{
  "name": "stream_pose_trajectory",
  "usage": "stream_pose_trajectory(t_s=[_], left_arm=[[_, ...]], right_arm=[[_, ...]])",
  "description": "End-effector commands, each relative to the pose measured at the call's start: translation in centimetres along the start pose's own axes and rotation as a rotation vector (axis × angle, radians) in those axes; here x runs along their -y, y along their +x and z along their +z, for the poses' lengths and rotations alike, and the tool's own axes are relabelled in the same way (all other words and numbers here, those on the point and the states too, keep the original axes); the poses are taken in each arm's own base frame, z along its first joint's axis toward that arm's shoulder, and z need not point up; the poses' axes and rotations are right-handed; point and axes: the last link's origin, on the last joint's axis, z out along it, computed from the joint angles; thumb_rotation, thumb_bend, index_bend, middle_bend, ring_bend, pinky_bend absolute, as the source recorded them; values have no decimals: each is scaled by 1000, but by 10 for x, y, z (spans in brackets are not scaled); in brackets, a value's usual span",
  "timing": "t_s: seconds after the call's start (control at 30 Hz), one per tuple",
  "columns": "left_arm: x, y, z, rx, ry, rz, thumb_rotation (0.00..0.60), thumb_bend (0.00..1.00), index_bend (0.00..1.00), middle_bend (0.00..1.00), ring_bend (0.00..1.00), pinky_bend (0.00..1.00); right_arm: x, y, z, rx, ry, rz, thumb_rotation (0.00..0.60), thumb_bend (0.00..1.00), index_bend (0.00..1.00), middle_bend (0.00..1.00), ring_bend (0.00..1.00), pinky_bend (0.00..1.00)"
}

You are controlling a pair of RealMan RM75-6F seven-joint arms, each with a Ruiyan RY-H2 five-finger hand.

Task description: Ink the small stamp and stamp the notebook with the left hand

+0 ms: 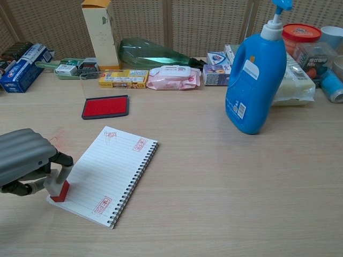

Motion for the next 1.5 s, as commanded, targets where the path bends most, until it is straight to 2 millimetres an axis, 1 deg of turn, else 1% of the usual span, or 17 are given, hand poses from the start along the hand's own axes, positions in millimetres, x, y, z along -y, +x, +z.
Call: stream_pose_trajectory(t_s=[0.03,0.33,0.43,0.7,0.97,1.1,1.23,1.37,1.5], left_arm=[[0,-1,0,4,2,-5,600,400,589,1000,1000,1000],[-2,-6,3,21,-3,-11,600,400,589,1000,1000,1000],[-2,-4,4,11,-1,-13,600,400,590,1000,1000,1000],[1,16,-2,-56,8,-12,600,400,589,1000,1000,1000],[9,43,-5,-140,35,-16,600,401,589,1000,1000,1000],[21,57,-2,-180,76,-23,600,401,589,1000,1000,1000],[38,64,0,-194,136,-42,600,401,589,1000,1000,1000],[55,60,5,-169,196,-53,600,400,589,1000,1000,1000],[72,49,12,-126,253,-68,600,400,589,1000,1000,1000]], right_arm=[[0,0,0,0,0,0,600,69,117,30,0,0],[0,0,0,-1,0,0,600,69,117,30,0,0],[0,1,0,-2,0,0,600,69,117,29,0,0],[1,0,-1,0,5,-1,600,69,117,30,0,0],[2,0,-2,-2,8,0,600,69,117,30,0,0],[2,1,-3,-3,9,1,600,69,117,30,0,0],[2,0,-3,-1,11,-1,600,69,117,30,0,0],[3,0,-3,1,13,-3,600,69,117,30,0,0],[3,-1,-3,4,14,-6,600,69,117,29,0,0]])
